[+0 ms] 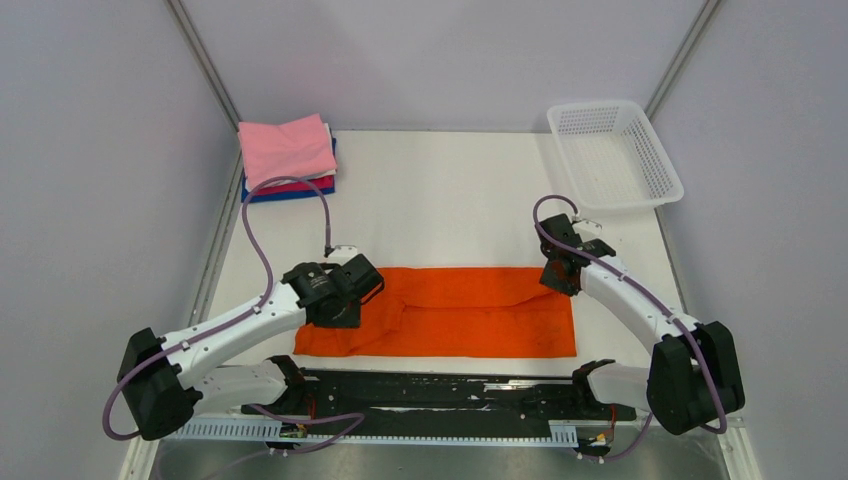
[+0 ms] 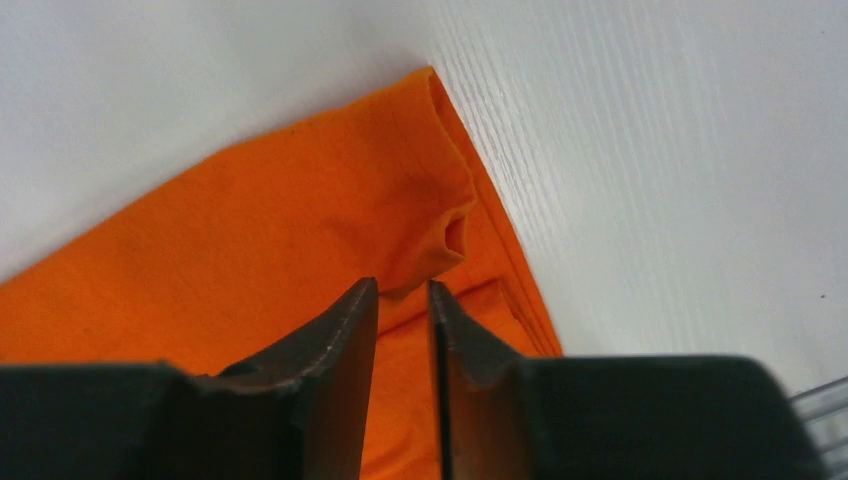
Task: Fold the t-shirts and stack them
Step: Fold the other side of the tshirt into a rectangle, then rotate the tshirt 90 degrees
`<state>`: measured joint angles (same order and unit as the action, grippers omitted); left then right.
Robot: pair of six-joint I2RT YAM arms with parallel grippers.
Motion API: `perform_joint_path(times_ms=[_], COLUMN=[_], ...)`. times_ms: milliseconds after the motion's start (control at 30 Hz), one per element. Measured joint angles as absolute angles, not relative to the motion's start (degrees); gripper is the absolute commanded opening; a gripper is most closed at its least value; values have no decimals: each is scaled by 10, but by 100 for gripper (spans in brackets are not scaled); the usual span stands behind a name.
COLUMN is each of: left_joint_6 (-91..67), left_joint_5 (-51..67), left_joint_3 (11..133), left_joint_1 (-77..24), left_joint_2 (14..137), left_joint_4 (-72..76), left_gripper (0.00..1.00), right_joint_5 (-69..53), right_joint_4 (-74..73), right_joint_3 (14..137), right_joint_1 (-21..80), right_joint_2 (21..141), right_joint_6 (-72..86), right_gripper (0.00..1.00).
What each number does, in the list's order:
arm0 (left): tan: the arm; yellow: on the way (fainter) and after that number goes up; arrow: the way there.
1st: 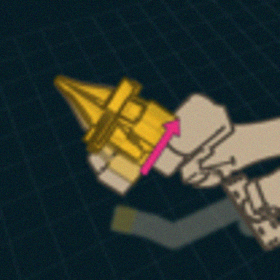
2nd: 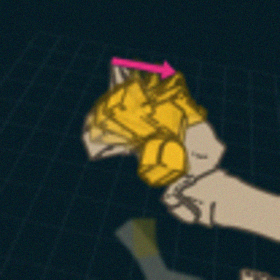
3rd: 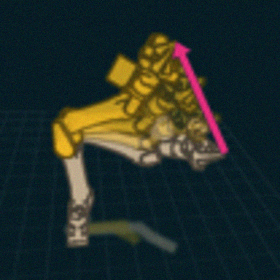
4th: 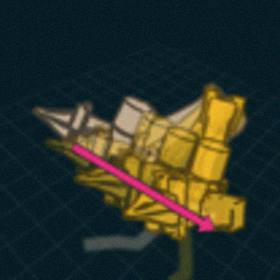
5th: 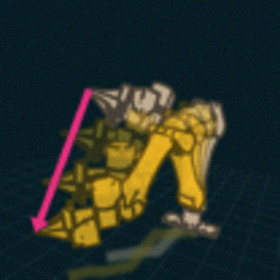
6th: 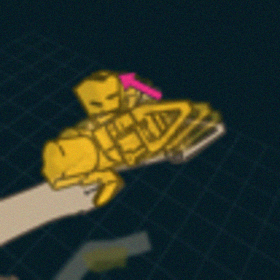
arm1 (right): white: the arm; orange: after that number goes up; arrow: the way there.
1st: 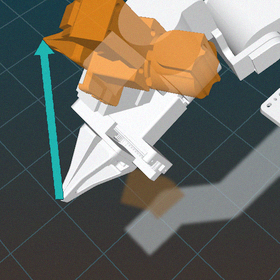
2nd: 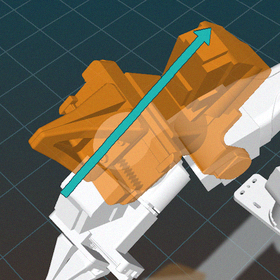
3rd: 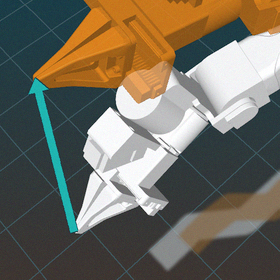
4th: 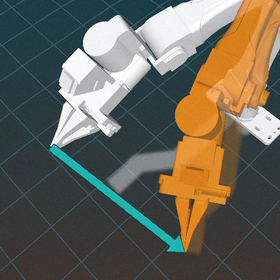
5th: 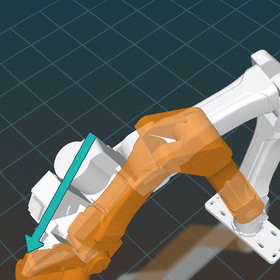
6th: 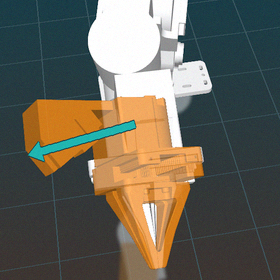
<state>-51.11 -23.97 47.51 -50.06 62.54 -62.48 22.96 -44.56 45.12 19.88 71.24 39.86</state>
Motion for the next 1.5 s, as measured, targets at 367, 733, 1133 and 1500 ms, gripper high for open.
perform_joint_path(times_ms=[367,733,1133,1500], left_joint_6=[-528,-513,-518,-514], left_joint_5=[-198,-145,-92,-97], left_joint_3=[461,427,483,938], left_joint_1=[-507,-354,-258,-242], left_joint_2=[583,671,885,1242], left_joint_4=[-605,-370,-215,-209], left_gripper=[100,100,100,100], right_joint_5=[220,21,-93,-193], right_joint_4=[-483,-275,-189,-185], right_joint_3=[448,383,382,360], right_joint_1=[201,201,201,227], right_joint_2=[599,611,785,773], right_joint_6=[433,382,360,339], right_gripper=[100,100,100,100])
